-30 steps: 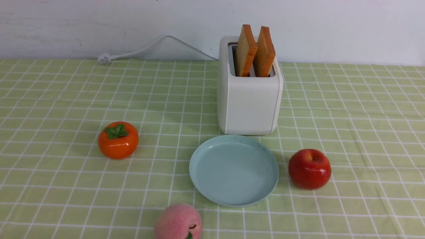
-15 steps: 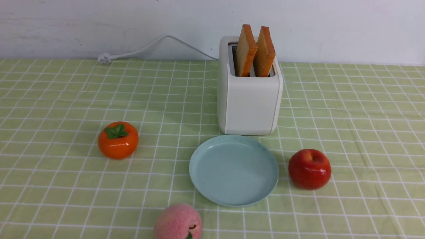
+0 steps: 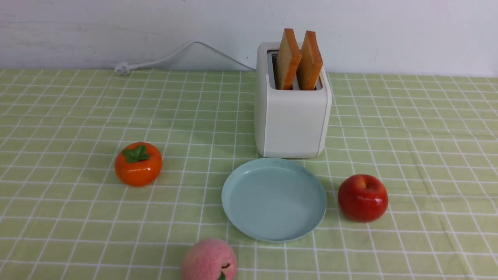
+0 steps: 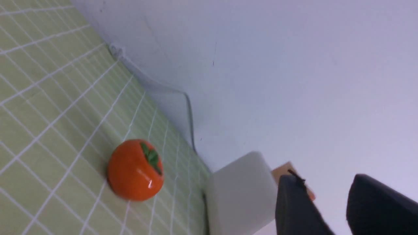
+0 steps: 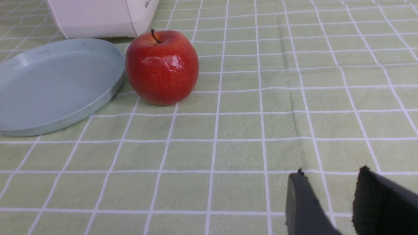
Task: Take toasted bread from bread machine on green coffee tablecloth place on plate.
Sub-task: 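Reach for a toast slice standing in the toaster with the left gripper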
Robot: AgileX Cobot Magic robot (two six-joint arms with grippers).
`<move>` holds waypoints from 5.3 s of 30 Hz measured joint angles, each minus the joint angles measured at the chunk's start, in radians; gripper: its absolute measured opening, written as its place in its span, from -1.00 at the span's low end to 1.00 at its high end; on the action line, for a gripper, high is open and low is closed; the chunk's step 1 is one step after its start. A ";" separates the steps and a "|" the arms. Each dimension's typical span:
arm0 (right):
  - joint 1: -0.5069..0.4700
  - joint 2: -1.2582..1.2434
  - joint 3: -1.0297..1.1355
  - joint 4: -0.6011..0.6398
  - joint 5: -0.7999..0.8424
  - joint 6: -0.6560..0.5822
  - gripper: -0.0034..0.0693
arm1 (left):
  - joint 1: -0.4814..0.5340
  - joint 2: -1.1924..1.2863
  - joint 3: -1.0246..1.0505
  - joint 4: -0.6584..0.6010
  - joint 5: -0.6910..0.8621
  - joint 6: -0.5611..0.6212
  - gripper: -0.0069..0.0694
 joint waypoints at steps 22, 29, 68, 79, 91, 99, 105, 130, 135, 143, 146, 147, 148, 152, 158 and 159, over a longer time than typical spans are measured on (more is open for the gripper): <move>0.000 0.000 0.013 -0.008 -0.090 0.009 -0.25 | 0.000 0.239 -0.321 0.108 0.383 0.404 -0.85; 0.000 0.000 0.014 0.213 -0.284 0.140 -0.25 | 0.000 0.536 -0.545 0.110 0.469 0.552 -0.85; 0.000 0.261 -0.547 0.454 0.331 -0.465 -0.67 | -0.603 1.937 -1.447 -0.125 -0.351 1.006 0.49; 0.000 0.261 -0.547 0.455 0.331 -0.468 -0.67 | -0.539 2.077 -1.622 -0.100 -0.305 0.981 0.46; 0.000 0.262 -0.547 0.452 0.314 -0.478 -0.67 | -0.533 2.161 -1.722 -0.079 -0.267 0.979 0.37; 0.000 0.262 -0.547 0.473 0.205 -0.496 -0.67 | -0.533 2.165 -1.738 -0.076 -0.259 0.979 0.37; 0.000 0.262 -0.547 0.510 0.129 -0.498 -0.67 | -0.533 2.165 -1.738 -0.075 -0.258 0.979 0.36; 0.000 0.262 -0.547 0.568 0.020 -0.501 -0.67 | -0.497 2.165 -1.738 -0.054 -0.281 0.902 0.01; 0.000 0.262 -0.547 0.576 0.019 -0.501 -0.67 | -0.492 2.165 -1.738 -0.050 -0.278 0.878 -0.31; 0.000 0.262 -0.547 0.579 0.016 -0.501 -0.67 | -0.492 2.165 -1.738 -0.049 -0.274 0.872 -0.57; 0.000 0.262 -0.547 0.580 0.016 -0.501 -0.67 | -0.492 2.165 -1.738 -0.042 -0.274 0.872 -0.57; 0.000 0.262 -0.547 0.580 0.015 -0.501 -0.67 | -0.492 2.165 -1.741 -0.040 -0.274 0.875 -0.57; 0.000 0.262 -0.547 0.580 0.014 -0.501 -0.67 | -0.492 2.165 -1.743 -0.038 -0.274 0.880 -0.57; 0.000 0.262 -0.547 0.580 0.013 -0.501 -0.67 | -0.492 2.148 -1.744 -0.035 -0.276 0.894 -0.57; 0.000 0.262 -0.547 0.595 0.007 -0.546 -0.67 | -0.492 2.042 -1.744 -0.054 -0.274 0.933 -0.57; 0.000 0.262 -0.547 0.595 0.007 -0.546 -0.67 | -0.492 2.033 -1.744 -0.056 -0.273 0.937 -0.57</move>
